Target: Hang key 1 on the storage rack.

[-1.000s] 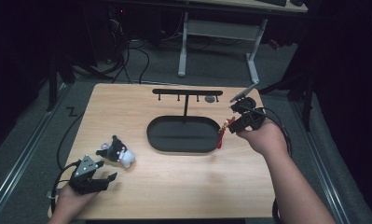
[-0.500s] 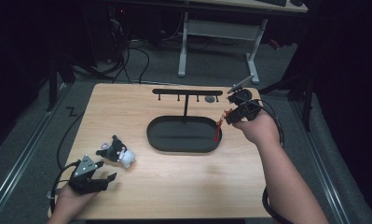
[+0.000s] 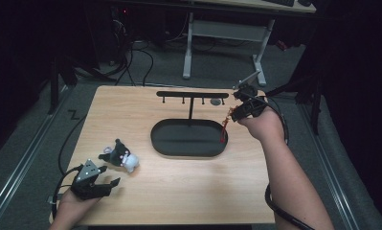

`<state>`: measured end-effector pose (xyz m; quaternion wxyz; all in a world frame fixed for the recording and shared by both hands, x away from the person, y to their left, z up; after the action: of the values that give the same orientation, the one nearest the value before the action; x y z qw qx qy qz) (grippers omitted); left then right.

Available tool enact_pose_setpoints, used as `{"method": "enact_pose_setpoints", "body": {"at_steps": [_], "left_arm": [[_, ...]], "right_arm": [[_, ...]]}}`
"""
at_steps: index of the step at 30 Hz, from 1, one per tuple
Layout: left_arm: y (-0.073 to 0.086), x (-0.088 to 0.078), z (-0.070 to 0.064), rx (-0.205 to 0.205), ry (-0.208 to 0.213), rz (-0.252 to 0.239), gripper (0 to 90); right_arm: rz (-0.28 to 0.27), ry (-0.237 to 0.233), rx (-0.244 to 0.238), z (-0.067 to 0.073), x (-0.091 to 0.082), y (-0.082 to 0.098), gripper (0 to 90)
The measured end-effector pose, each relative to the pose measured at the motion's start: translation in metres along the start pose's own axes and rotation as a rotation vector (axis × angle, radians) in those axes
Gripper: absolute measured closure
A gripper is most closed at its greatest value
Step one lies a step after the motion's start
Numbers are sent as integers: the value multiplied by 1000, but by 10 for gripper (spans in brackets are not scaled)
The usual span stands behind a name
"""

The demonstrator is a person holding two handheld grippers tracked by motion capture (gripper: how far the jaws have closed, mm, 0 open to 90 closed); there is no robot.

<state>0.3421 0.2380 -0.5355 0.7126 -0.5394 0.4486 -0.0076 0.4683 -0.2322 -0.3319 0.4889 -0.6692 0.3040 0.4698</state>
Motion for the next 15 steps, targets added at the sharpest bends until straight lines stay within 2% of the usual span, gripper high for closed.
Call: {"method": "enact_pose_setpoints", "body": {"at_steps": [15], "left_arm": [[1, 0, 0, -7, 9, 1, 289]], "right_arm": [[-19, 28, 19, -1, 0, -23, 578]]}}
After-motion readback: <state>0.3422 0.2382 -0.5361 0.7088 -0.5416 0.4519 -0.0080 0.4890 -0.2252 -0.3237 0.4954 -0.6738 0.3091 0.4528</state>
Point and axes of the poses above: each handheld gripper's, and its own axes: x roughly forward along the jaws, y roughly out of its underside, z roughly to its left, the point moved 2 cm from there along x, roughly forward along the jaws, and after that the axes turned 2 degrees about -y, right-handed, at the moved point
